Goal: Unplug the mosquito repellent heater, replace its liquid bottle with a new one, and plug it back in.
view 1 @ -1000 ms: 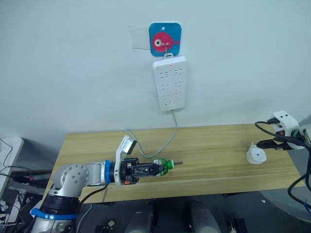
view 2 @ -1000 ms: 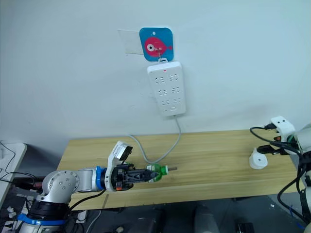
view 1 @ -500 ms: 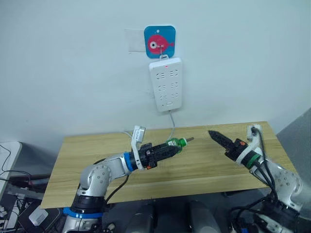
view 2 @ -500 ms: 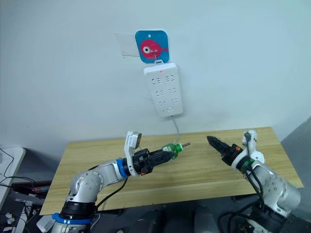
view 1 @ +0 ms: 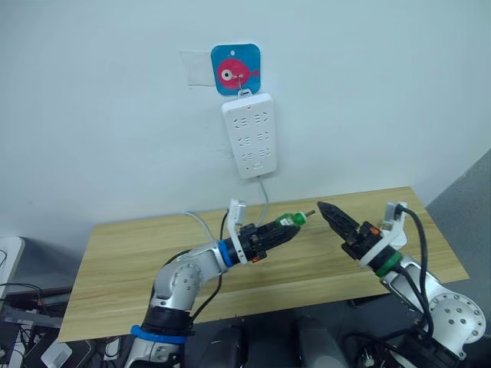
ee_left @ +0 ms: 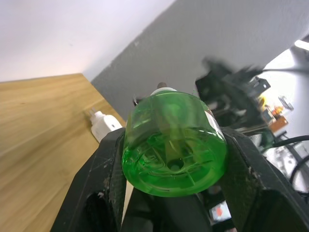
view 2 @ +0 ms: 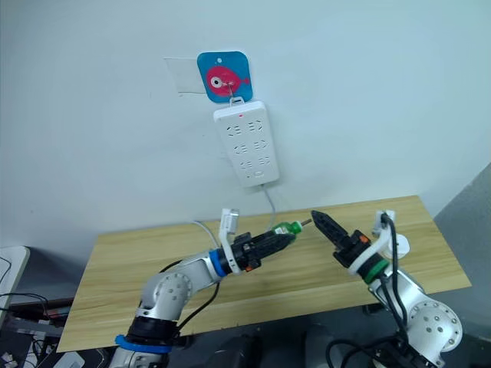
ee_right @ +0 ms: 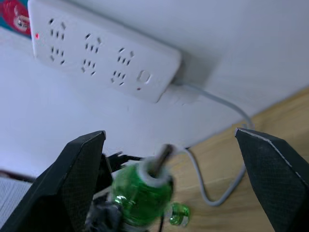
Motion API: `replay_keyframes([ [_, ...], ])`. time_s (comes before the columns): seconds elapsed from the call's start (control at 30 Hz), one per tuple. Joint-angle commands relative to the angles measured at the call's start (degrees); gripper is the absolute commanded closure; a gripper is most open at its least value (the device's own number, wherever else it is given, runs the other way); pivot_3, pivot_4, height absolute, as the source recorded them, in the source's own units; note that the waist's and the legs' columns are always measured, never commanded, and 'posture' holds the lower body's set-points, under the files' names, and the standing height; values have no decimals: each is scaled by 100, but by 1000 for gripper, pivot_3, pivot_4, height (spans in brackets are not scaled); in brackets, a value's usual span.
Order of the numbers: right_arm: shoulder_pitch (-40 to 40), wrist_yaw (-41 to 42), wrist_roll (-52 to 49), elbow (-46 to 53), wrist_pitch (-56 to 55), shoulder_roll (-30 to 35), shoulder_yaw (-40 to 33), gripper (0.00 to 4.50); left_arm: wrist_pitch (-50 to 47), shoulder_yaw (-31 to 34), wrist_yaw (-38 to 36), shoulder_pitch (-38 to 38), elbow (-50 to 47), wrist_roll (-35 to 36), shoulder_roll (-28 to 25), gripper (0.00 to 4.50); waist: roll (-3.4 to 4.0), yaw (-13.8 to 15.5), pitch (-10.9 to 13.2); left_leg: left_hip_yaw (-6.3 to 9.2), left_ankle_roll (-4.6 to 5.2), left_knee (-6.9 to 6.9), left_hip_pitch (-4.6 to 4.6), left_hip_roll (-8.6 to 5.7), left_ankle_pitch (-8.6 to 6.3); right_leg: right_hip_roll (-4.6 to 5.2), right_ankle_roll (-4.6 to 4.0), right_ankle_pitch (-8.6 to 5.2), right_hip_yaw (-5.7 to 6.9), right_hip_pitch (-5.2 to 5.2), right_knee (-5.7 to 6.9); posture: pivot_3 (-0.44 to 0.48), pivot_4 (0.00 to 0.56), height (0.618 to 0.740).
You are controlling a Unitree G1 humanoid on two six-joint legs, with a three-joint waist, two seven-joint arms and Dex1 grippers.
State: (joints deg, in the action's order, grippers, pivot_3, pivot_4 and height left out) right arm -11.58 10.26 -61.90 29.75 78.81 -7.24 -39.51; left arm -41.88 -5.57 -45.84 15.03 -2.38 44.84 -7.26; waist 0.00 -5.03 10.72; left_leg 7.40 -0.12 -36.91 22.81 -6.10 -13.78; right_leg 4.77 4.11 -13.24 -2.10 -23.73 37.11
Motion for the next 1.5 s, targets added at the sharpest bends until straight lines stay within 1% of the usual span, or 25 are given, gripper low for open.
replay_keyframes([
  [0.03, 339, -341, -512, 37, -450, -540, 388, 6, 149, -15, -117, 7, -171, -43, 16, 2259, 0, -1, 0, -1, 3, 0, -1, 1, -2, -1, 0, 0, 0, -1, 1, -190, 152, 740],
  [0.2, 547, -754, -1145, -142, -756, -248, 809, 6, 181, -19, -84, -22, -252, -8, 73, 2259, 0, -3, 0, 0, 6, 0, 0, 6, -3, -8, 0, 0, -2, 0, 1, -190, 152, 740],
  [0.23, 602, -838, -1246, -186, -851, -183, 913, 6, 204, 13, -63, -10, -252, 11, 107, 2259, 0, -3, -1, -3, 6, -1, 1, 6, -3, -9, 0, 0, -4, -1, 0, -182, 144, 740],
  [0.33, 760, -1071, -1544, -283, -1138, 2, 1183, 6, 253, 103, -5, 79, -237, 24, 166, 2259, 0, -3, -3, -7, 7, -3, -1, 7, -3, -14, 0, 0, -8, 0, 0, -182, 144, 740],
  [0.5, 918, -1368, -2025, -322, -1662, 256, 1546, 6, 185, -5, -126, 161, -231, -18, 121, 2259, 0, -4, -8, -10, 7, -3, 0, 16, -4, -43, 1, 0, -12, 0, -3, -179, 141, 740],
  [0.67, 1039, -1430, -2243, -327, -1996, 586, 1933, 6, 228, -188, -224, 81, -232, -121, 104, 2259, 1, -3, -32, -13, 8, -3, 0, 33, -5, -64, -1, 1, -18, -1, -3, -180, 131, 740],
  [0.9, 1177, -1485, -2469, -319, -2426, 961, 2315, 6, 304, -273, -160, 9, -269, -164, 216, 2259, 2, -1, -73, -18, 7, -3, -2, 48, -5, -78, -2, 0, -21, 0, -6, -180, 131, 740],
  [0.97, 1216, -1490, -2507, -319, -2541, 1037, 2400, 6, 317, -276, -160, -4, -268, -168, 227, 2259, 3, -1, -87, -18, 7, -3, -2, 48, -5, -78, -2, 0, -21, 1, -8, -185, 124, 740],
  [1.07, 1268, -1526, -2570, -330, -2710, 1121, 2505, 507, 326, -304, -168, -37, -284, -182, 237, 2259, 4, -1, -93, -19, 7, -3, -2, 48, -5, -78, -2, 0, -23, 0, -8, -183, 120, 740],
  [1.1, 1290, -1546, -2601, -337, -2777, 1136, 2528, 817, 328, -310, -170, -42, -285, -187, 236, 2259, 4, -1, -99, -19, 7, -3, -2, 48, -5, -78, -2, 0, -24, 1, -7, -183, 120, 740],
  [1.3, 1367, -1593, -2697, -337, -3039, 1293, 2693, 3081, 318, -328, -189, -72, -309, -191, 218, 2259, 0, 3, -121, -20, 8, -5, -2, 48, -5, -80, -2, 0, -25, 2, -8, -183, 117, 740],
  [1.37, 1377, -1595, -2728, -339, -3111, 1350, 2747, 3619, 294, -348, -206, -96, -329, -185, 210, 2259, 1, 2, -126, -21, 8, -4, -4, 48, -6, -80, -2, 0, -25, 2, -8, -183, 117, 740],
  [1.5, 1380, -1583, -2812, -341, -3218, 1463, 2828, 3607, 307, -363, -188, -99, -325, -214, 220, 2259, 1, 2, -127, -20, 8, -4, -4, 50, -6, -82, -2, 0, -25, 2, -8, -189, 124, 740],
])
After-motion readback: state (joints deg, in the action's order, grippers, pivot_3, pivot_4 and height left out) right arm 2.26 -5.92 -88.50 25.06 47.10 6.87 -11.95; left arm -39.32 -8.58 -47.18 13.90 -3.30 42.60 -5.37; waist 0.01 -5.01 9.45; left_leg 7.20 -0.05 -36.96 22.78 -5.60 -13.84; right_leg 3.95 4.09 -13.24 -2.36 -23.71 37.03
